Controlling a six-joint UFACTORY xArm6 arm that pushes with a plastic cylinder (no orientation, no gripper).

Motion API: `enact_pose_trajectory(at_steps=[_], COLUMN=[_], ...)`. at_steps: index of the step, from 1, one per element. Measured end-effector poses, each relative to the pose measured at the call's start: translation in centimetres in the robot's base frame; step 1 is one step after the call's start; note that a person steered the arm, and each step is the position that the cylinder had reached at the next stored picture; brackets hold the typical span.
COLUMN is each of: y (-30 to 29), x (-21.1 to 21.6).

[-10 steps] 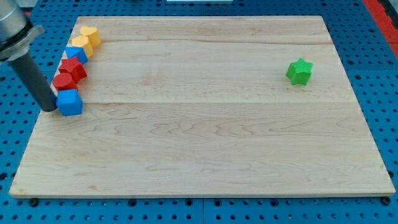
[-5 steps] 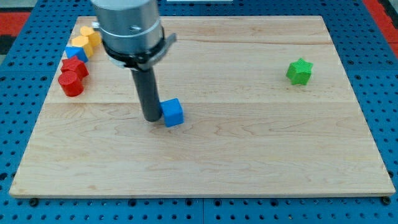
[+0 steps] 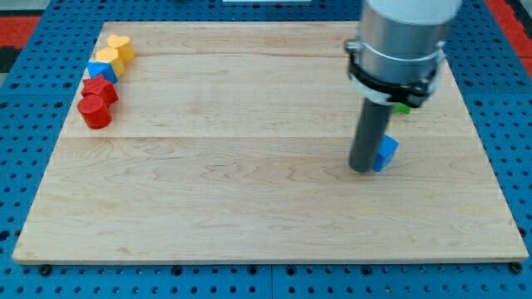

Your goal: Push the blue cube close to the green star

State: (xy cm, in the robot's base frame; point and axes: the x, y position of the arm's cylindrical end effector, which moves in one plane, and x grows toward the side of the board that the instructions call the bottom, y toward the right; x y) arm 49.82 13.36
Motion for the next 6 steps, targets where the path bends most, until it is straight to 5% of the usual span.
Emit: enact_pose_trajectory(at_steps=[2, 3, 6], y=[5.0, 2.3, 7.5], x=[-0.6, -2.1, -8.4])
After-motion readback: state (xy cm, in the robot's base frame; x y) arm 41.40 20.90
